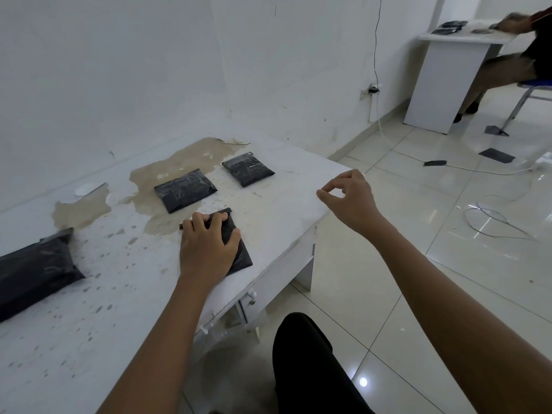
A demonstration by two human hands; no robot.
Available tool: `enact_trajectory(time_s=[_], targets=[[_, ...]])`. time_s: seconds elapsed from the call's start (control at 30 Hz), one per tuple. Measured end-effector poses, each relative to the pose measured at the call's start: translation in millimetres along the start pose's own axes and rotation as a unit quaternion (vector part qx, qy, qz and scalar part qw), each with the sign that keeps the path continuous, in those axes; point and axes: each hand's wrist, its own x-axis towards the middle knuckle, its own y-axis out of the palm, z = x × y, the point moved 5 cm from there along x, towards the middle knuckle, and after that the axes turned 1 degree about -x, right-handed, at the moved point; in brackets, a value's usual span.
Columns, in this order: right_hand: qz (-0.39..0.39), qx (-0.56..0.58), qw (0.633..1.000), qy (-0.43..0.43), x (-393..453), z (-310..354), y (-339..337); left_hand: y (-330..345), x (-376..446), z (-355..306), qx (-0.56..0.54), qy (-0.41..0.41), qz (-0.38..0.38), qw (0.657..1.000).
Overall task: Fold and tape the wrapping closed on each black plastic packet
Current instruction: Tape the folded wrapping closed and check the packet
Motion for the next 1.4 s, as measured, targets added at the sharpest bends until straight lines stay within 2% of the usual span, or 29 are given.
enact_trajectory(time_s=[0.23, 0.43, 0.73, 1.0, 1.2, 1.4], targets=[[-0.001, -0.025, 0.999, -0.040, -3, 25, 1, -1, 0, 0, -0.008, 0.002, -0.011, 1.000], [-0.026, 0.011, 0.998, -0.058, -7, 45, -3, -2, 0, 0, -0.018, -0.001, -0.008, 1.000], [0.017, 0.015, 0.994, -0.109, -11, 82, 11, 0, 3, 6, -0.071, -0.016, -0.007, 0.997], [0.038, 0.155, 0.980, -0.119, 7, 124, 26, -5, 4, 8, -0.160, -0.045, 0.009, 0.986], [0.097, 0.246, 0.957, -0.118, 11, 173, 56, -17, 13, 9, -0.200, -0.061, 0.035, 0.977], [0.145, 0.249, 0.952, -0.104, 13, 188, 87, -28, 14, 22, -0.330, -0.167, 0.088, 0.925]])
